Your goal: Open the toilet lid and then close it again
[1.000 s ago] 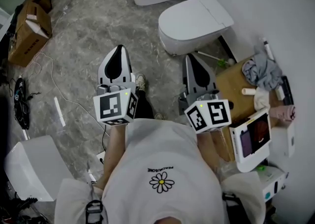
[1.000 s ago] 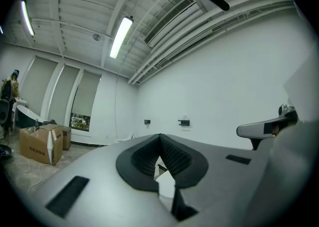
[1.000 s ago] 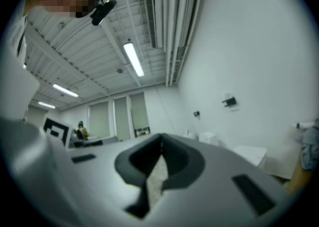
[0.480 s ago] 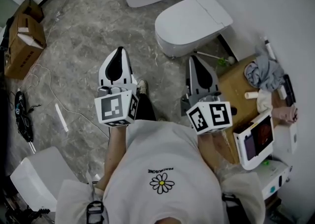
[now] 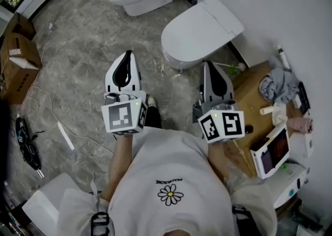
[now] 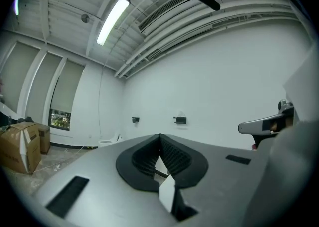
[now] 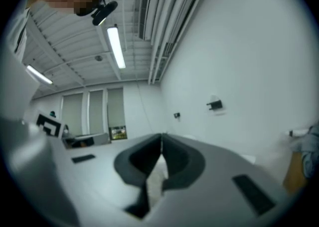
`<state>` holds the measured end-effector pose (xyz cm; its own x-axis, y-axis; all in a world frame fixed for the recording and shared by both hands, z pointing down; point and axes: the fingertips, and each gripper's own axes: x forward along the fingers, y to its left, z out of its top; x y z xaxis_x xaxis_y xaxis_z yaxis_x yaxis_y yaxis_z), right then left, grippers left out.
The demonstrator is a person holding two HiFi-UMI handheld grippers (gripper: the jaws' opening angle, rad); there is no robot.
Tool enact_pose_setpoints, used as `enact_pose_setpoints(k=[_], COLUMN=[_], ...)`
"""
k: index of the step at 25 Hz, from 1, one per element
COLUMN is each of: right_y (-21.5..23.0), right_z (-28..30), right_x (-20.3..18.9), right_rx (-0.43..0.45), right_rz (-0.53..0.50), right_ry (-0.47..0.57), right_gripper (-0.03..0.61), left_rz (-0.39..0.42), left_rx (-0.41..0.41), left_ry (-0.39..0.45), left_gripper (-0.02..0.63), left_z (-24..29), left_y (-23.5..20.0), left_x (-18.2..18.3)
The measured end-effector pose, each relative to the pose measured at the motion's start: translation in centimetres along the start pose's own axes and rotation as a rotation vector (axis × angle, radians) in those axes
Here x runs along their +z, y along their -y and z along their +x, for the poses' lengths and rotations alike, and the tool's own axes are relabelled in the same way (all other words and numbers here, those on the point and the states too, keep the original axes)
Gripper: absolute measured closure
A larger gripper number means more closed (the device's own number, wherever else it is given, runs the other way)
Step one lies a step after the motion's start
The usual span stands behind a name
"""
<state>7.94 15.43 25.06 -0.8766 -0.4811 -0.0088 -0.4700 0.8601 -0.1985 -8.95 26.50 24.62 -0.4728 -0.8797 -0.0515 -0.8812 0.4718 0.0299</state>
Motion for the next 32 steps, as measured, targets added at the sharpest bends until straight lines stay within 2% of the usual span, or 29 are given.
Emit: enact_pose_setpoints(k=[9, 13, 17, 25, 28, 32], right_y=[1.4, 2.5, 4.3, 6.6, 7.7, 9.0], right_z=[8.0, 10.4, 11.5, 12.6, 12.5, 12.3], right_x=[-0.4, -0.4, -0.7, -0.1, 0.2, 0.7], right_rx=[-0.14, -0.174, -0.179, -0.168, -0.202, -0.255], right_rz=[-0.04, -0.086, -0.077, -0.091, -0.061, -0.069], right_ry=[-0.039, -0.054, -0.059, -0.042, -0.007, 0.014], right_gripper=[0.548, 0.548, 0.548, 0.548, 0.548, 0.548], left_rz=[0.043, 0.039, 0.035, 0.066, 0.069, 0.062], left_rx=[-0.113, -0.133, -0.132, -0.177, -0.188, -0.248], left_ry=[0.009, -0.007, -0.03, 0.008, 0.007, 0.023], left_gripper=[0.588, 0.589, 0.589, 0.589, 0.589, 0.589], left_z=[9.6, 12.5, 14.0, 17.0, 17.7, 19.3], left_y=[-4.3, -4.8, -4.1, -0.4, 0.6, 1.6], left_x=[1.3, 0.2, -0.9, 0.3, 0.1, 0.0])
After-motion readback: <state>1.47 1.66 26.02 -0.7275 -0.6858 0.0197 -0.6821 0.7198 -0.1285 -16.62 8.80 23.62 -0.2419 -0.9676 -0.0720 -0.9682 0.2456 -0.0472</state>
